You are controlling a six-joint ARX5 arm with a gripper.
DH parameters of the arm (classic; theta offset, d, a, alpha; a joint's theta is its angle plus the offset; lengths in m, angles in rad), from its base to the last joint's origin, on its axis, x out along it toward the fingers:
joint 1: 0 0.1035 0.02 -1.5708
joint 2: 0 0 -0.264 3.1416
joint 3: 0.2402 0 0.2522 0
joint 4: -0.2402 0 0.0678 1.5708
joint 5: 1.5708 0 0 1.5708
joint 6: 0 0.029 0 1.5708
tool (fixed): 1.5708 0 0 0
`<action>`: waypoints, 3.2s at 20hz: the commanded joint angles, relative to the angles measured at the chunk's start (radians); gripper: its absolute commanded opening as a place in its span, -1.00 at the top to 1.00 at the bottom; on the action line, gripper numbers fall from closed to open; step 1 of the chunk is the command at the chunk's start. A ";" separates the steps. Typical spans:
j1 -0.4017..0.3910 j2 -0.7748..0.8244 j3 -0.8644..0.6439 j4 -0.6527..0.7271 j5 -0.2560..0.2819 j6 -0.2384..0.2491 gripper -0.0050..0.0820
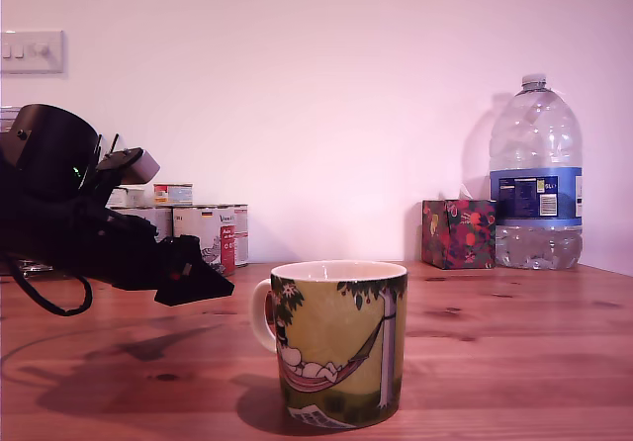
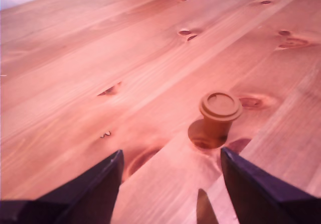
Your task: Pick up the coffee capsules from the table one by one and drop them inside the nearest coffee cup
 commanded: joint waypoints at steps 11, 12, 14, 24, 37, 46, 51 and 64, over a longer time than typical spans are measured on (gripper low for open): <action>-0.003 -0.032 0.018 -0.016 0.005 -0.026 -0.33; -0.003 -0.032 0.018 -0.028 0.022 -0.026 -0.33; -0.015 -0.032 0.017 -0.054 0.060 -0.026 -0.33; -0.097 -0.032 0.007 -0.117 -0.001 -0.026 -0.33; -0.147 0.046 0.117 -0.179 -0.059 -0.026 -0.33; -0.170 0.108 0.245 -0.328 -0.085 -0.030 -0.32; -0.170 0.108 0.245 -0.351 -0.101 -0.030 -0.29; -0.168 0.108 0.245 -0.341 -0.104 -0.026 0.64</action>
